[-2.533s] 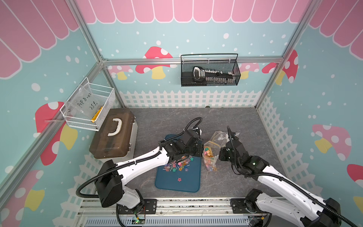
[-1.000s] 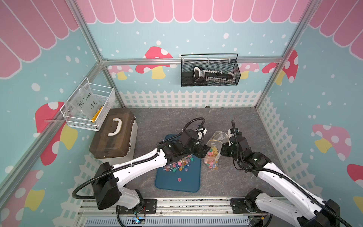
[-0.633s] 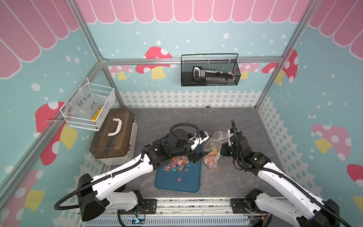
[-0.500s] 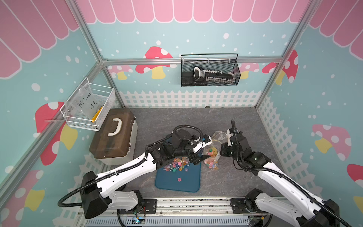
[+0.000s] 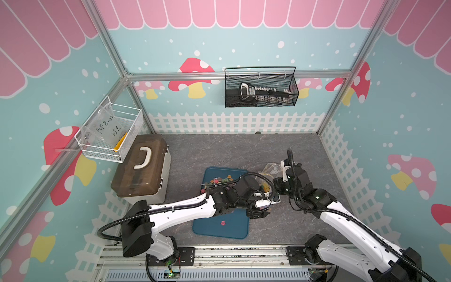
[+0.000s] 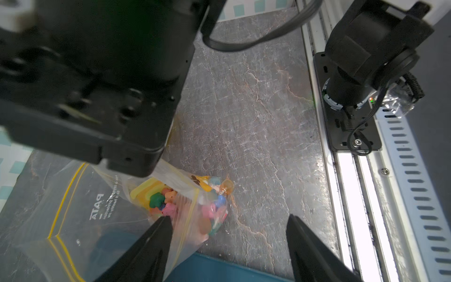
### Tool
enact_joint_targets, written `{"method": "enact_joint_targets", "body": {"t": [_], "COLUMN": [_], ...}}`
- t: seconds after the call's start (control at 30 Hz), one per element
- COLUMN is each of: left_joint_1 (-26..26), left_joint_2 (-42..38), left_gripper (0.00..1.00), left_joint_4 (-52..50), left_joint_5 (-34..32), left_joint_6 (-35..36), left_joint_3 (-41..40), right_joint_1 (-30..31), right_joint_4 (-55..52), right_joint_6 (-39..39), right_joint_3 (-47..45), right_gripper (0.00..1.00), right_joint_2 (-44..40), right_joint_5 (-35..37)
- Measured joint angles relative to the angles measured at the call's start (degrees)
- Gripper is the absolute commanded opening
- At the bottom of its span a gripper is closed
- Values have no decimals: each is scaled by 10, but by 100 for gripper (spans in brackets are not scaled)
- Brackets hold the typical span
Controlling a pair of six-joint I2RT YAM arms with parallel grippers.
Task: Pour candies out of the ziploc bag
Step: Pick up the ziploc bag from the center of the board.
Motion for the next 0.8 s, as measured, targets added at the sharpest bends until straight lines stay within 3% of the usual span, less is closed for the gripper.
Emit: {"method": "enact_joint_targets", "body": {"t": [0.33, 0.8], "left_joint_1": [-9, -27], "left_joint_2": [47, 75], "left_gripper": [68, 48], "left_joint_4": [49, 50], "left_joint_5": [-93, -138], "left_joint_6": [-5, -2], "left_joint_3": [7, 39], "right_joint_1": [0, -3], "right_joint_4": [2, 3], "right_joint_6": [0, 0], "right_joint_3": [0, -3], "right_gripper": [0, 0], "right_joint_2": [-10, -13], "right_joint_5": [-5, -6]}}
